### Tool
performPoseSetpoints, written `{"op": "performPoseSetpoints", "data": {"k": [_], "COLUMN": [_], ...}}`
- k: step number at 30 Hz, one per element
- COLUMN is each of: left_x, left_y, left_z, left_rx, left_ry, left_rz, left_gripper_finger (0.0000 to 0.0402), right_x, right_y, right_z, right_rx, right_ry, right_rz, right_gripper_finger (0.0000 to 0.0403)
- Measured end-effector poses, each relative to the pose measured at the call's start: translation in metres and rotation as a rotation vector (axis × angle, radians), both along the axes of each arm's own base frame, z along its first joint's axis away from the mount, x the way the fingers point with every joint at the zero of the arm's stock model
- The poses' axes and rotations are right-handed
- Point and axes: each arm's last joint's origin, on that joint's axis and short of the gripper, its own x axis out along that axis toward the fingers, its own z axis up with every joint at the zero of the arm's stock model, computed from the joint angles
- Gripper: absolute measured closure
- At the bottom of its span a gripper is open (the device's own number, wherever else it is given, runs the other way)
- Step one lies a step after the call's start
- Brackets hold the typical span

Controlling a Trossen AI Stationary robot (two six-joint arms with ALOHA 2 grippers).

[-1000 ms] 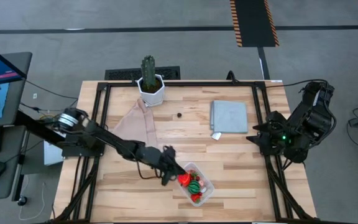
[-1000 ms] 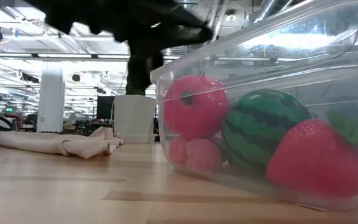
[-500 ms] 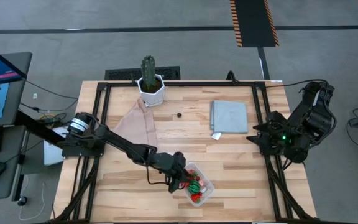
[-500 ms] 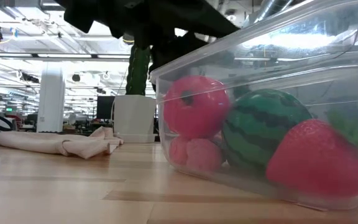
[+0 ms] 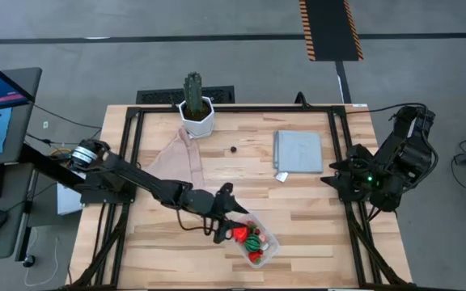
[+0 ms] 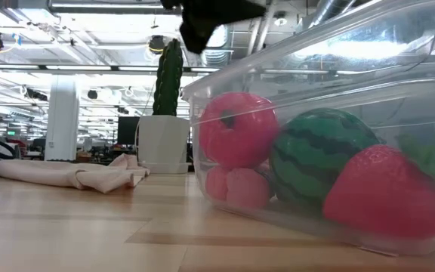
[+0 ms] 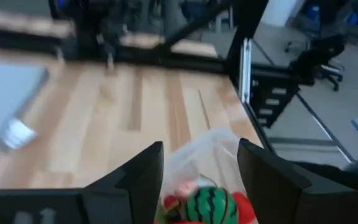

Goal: Pick and placing Produce into tupperware
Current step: Put the black cherry into the transparent bin

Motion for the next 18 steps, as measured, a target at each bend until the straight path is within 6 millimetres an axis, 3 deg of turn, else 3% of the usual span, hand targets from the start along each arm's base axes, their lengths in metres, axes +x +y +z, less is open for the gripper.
{"op": "performPoseSetpoints", "data": {"k": [4, 9, 12, 18], "left_x": [-0.026, -0.076, -0.107, -0.161], "left_y": [0.011, 0.025, 0.033, 0.045], "left_z": [0.017, 0.024, 0.022, 0.002], "left_rx": [0.046, 0.090, 0.068, 0.063], "left_ry": [-0.071, -0.138, -0.209, -0.323], "left_rz": [0.053, 0.102, 0.102, 0.063], "left_gripper_finger": [0.0207, 0.0207, 0.0207, 0.0207], "right_x": [0.000, 0.000, 0.000, 0.002], "right_y": [0.000, 0.000, 0.000, -0.001], "right_z": [0.000, 0.000, 0.000, 0.002], "right_rx": [0.000, 0.000, -0.031, -0.209], "right_ry": [0.000, 0.000, 0.002, -0.002], "right_rz": [0.000, 0.000, 0.020, 0.119], "right_gripper_finger": [0.0030, 0.0030, 0.0030, 0.0030]}}
